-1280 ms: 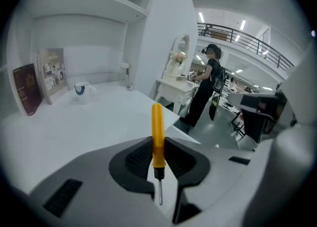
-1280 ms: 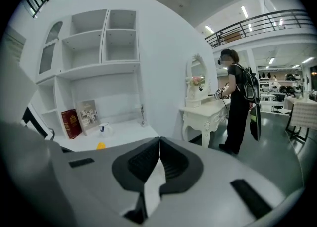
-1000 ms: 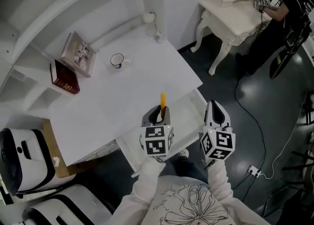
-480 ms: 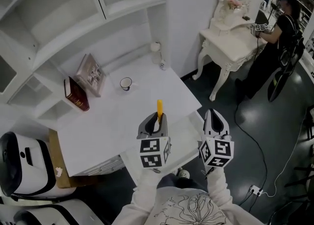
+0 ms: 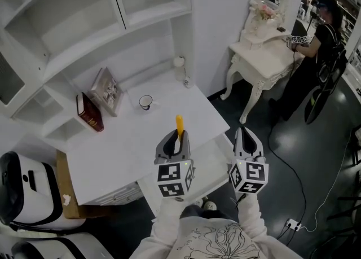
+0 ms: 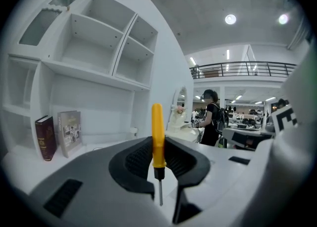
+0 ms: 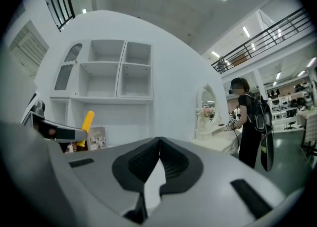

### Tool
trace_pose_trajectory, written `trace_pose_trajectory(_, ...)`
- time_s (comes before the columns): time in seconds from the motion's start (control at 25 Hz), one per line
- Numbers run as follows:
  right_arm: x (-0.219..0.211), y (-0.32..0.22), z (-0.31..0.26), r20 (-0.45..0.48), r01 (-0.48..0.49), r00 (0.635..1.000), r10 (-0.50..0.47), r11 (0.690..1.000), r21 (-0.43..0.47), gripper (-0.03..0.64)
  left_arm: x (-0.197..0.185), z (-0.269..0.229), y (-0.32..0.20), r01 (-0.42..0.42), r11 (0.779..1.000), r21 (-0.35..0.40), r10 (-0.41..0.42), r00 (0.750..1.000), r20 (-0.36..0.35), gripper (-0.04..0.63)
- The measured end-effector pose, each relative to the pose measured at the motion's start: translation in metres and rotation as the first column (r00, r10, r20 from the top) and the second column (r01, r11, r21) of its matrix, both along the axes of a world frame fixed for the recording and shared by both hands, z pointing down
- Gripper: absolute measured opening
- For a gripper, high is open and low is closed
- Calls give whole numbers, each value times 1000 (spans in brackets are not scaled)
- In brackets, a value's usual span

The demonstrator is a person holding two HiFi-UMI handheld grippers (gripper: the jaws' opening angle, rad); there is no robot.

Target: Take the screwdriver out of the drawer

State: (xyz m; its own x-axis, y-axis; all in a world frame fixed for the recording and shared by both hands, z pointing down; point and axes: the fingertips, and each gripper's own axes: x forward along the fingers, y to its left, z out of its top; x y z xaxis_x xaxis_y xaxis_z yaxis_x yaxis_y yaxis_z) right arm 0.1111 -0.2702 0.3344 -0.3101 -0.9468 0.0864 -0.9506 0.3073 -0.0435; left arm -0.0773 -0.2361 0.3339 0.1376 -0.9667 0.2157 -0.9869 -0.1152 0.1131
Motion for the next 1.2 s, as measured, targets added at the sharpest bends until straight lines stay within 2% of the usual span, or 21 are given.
trace_pose_trajectory(0.4, -6, 5, -6, 1, 22, 1000, -22, 1000, 14, 3, -1, -8, 7, 18, 999, 35, -18, 1000, 3, 69)
trace_pose_trajectory(1.2, -8, 6, -1, -12, 21, 1000, -21, 1000, 2, 3, 5, -4, 7, -5, 1000, 23, 5, 1000, 7, 69)
